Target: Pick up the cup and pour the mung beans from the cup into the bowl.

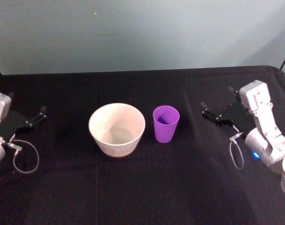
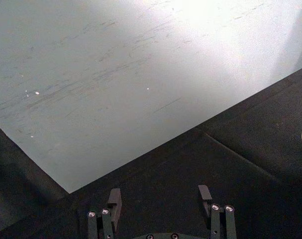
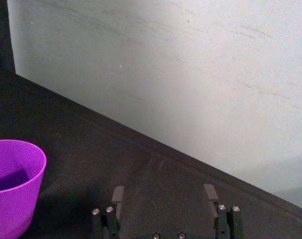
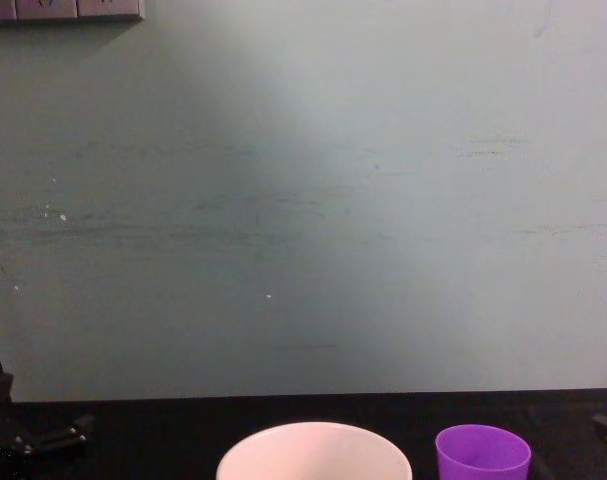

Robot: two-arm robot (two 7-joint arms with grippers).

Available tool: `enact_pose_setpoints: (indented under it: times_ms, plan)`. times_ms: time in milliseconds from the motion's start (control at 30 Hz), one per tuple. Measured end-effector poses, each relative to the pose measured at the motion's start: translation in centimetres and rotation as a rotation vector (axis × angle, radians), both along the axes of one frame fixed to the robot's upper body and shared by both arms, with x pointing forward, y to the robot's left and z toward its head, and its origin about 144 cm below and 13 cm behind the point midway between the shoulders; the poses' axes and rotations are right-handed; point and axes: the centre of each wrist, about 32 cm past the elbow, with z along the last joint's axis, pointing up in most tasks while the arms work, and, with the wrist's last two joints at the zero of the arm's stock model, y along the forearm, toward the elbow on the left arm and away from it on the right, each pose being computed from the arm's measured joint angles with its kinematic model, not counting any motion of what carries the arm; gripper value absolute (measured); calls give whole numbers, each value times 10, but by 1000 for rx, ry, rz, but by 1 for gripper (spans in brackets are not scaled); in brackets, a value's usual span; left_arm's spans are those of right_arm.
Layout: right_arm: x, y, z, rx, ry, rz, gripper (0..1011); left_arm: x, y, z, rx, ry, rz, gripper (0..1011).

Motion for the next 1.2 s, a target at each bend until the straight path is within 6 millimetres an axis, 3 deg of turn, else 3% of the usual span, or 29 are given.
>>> enact_pose_setpoints:
  times_ms: [1200]
  plan:
    - [0, 0, 0, 0, 0, 0, 1003, 0, 0, 0, 0, 0, 0, 1000]
